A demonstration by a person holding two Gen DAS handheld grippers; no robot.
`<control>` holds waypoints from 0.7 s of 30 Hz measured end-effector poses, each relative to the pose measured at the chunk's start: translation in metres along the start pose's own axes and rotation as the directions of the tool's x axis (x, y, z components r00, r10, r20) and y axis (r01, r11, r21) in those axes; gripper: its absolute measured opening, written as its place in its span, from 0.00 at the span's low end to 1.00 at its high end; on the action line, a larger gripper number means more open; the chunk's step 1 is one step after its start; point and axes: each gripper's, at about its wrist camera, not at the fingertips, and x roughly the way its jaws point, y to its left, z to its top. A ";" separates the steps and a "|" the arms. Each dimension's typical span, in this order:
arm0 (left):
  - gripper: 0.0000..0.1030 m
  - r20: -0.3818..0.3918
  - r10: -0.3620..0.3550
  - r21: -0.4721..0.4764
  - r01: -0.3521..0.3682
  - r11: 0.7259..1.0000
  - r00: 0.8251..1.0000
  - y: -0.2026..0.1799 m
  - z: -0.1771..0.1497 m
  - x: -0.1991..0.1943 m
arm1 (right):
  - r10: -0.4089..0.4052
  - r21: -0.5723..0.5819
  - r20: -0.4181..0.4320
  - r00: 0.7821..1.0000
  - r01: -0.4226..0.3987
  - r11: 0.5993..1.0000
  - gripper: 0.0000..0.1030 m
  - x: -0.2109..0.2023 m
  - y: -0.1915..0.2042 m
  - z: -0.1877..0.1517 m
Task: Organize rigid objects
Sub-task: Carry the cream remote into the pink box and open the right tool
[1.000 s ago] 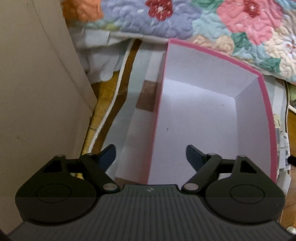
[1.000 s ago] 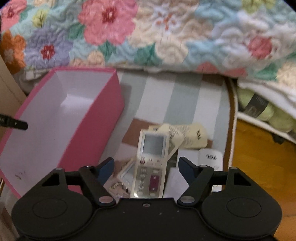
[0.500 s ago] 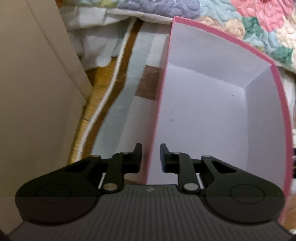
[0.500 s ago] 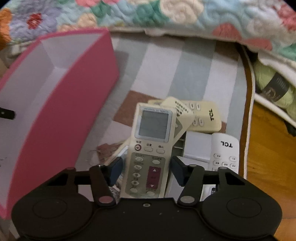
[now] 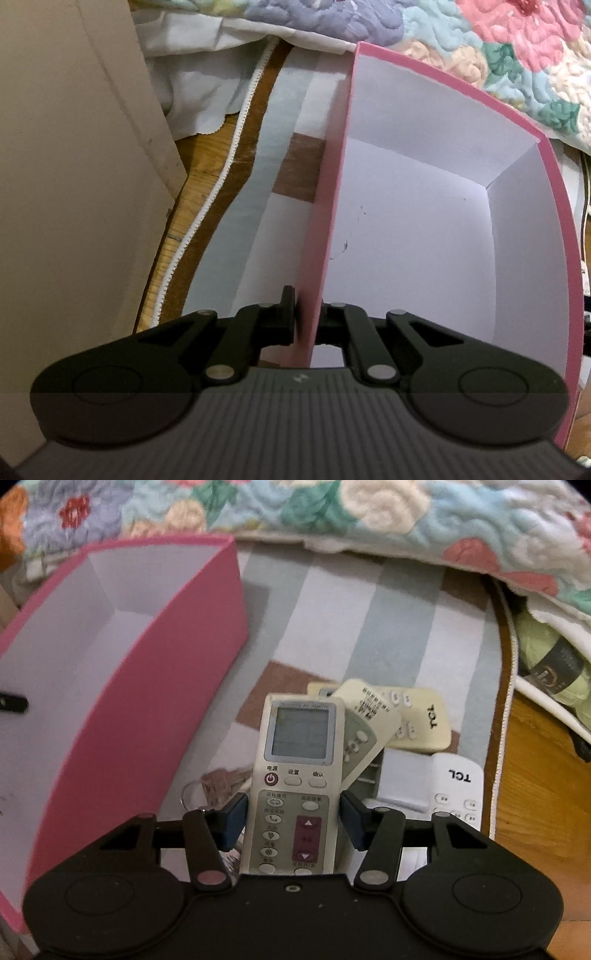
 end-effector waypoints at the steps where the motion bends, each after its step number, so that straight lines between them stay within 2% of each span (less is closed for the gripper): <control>1: 0.06 0.001 -0.006 -0.004 0.006 1.000 1.000 0.002 -0.001 -0.001 | -0.004 0.005 -0.012 1.000 0.004 1.000 0.58 0.003 0.000 0.000; 5: 0.07 0.005 -0.014 -0.006 0.014 1.000 1.000 0.004 -0.001 -0.003 | -0.007 0.028 0.002 1.000 0.007 1.000 0.56 0.006 -0.001 0.004; 9: 0.07 0.052 0.003 0.043 -0.006 0.999 0.999 -0.007 -0.002 -0.010 | -0.011 0.027 0.026 1.000 0.010 1.000 0.56 0.005 -0.001 -0.001; 16: 0.05 0.031 0.025 0.042 -0.026 0.999 0.999 -0.006 -0.003 -0.006 | -0.026 0.098 0.088 0.996 0.017 0.995 0.56 -0.010 -0.005 -0.002; 21: 0.05 0.031 0.017 0.038 -0.018 0.999 0.999 -0.005 -0.002 -0.007 | -0.009 0.165 0.153 0.988 -0.017 0.986 0.56 -0.034 -0.010 0.002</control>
